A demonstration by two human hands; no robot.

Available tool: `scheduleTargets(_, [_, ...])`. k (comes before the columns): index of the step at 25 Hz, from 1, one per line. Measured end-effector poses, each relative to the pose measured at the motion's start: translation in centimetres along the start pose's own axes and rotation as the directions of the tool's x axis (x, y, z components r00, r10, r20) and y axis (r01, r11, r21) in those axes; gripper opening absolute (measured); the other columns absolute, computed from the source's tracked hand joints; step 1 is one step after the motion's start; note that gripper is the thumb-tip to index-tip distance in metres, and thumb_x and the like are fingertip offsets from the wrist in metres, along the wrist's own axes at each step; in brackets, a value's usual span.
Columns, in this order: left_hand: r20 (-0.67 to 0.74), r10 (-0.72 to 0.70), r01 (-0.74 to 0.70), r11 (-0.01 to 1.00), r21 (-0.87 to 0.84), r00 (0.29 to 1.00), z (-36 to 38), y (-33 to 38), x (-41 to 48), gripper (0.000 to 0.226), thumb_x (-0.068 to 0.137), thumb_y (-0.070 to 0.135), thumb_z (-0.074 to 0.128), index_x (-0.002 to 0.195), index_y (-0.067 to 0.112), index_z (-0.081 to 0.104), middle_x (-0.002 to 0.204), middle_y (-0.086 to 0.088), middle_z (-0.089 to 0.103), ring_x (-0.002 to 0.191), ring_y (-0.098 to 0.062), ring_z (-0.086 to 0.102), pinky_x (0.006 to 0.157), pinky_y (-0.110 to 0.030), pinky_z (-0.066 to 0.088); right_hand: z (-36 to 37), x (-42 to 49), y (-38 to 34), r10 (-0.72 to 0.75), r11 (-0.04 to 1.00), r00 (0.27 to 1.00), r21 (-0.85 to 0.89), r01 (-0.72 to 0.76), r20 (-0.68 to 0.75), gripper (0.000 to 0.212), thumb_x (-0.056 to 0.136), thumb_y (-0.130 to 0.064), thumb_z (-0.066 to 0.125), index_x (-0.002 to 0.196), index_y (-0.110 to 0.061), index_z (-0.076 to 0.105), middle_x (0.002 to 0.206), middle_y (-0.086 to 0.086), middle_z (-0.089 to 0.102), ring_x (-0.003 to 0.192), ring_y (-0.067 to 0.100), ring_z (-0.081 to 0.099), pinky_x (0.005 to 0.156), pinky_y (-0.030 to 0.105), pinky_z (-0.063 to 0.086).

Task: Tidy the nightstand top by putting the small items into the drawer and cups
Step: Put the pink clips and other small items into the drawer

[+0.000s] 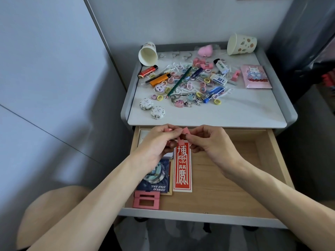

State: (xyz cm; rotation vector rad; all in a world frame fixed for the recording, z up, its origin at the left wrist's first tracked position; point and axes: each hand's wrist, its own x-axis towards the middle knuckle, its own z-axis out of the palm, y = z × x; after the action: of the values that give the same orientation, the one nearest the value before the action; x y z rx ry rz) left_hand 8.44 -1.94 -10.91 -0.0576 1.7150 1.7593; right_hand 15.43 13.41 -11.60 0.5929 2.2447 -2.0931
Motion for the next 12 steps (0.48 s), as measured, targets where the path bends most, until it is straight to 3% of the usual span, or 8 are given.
scheduleTargets(3, [0.004,0.015,-0.015,0.999,0.036,1.000,-0.01,-0.04,-0.05,0.006,0.095,0.014,0.064,0.094,0.008,0.066,0.064,0.001,0.060,0.048,-0.007,0.045,0.045,-0.015,0.037,-0.11,-0.08,0.01,0.014,0.999,1.000,-0.030,-0.014,-0.008,0.014,0.084,-0.022,0.075,0.089,-0.009,0.072,0.076,0.007,0.074,0.062,0.008,0.065,0.059,0.020,0.050])
scheduleTargets(7, [-0.014,0.038,-0.036,0.992,0.124,0.999,0.05,-0.07,-0.18,0.010,0.096,0.018,0.064,0.096,0.007,0.065,0.058,0.007,0.062,0.048,-0.006,0.045,0.042,-0.013,0.035,-0.23,-0.22,-0.11,0.025,0.999,0.999,-0.024,-0.025,-0.023,0.015,0.084,-0.026,0.076,0.088,-0.012,0.074,0.075,0.005,0.074,0.063,0.010,0.067,0.057,0.019,0.050])
scheduleTargets(12, [-0.058,0.031,-0.016,0.967,0.254,0.998,0.21,-0.39,0.09,0.027,0.093,0.033,0.068,0.103,0.009,0.071,0.077,-0.002,0.066,0.049,-0.004,0.048,0.046,-0.015,0.036,-0.01,-0.28,-0.36,0.012,1.000,0.999,-0.027,-0.013,-0.041,0.019,0.081,-0.031,0.077,0.086,-0.014,0.075,0.074,0.004,0.075,0.060,0.012,0.068,0.056,0.019,0.050])
